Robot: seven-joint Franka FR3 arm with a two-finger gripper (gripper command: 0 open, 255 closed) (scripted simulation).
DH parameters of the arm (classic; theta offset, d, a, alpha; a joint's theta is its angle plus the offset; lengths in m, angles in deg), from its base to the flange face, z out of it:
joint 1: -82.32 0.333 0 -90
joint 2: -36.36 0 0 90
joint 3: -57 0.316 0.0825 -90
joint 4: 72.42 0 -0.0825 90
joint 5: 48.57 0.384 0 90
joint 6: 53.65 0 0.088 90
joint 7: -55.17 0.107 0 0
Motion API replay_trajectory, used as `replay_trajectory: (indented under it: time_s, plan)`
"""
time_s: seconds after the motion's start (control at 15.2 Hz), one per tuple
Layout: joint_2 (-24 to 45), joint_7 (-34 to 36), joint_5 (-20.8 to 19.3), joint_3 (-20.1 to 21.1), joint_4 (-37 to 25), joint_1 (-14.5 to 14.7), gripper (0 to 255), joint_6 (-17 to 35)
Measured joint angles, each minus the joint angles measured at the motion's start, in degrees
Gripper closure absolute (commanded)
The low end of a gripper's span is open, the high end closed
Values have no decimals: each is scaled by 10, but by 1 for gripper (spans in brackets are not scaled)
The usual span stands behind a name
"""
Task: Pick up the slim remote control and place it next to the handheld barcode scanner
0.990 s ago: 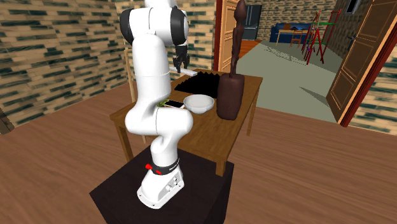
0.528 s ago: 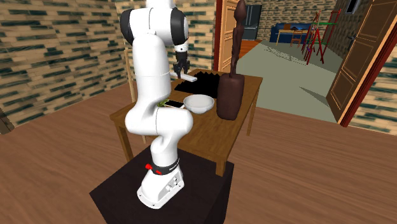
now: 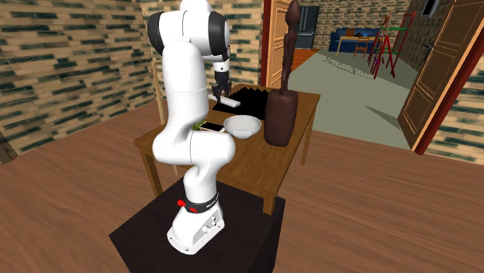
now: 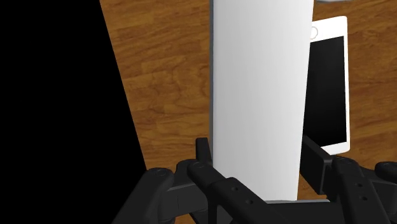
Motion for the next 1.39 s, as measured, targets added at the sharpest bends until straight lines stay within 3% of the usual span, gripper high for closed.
replay_trajectory:
  time_s: [1.39]
  plan:
    - [67, -6, 7, 0, 81, -1, 255, 149]
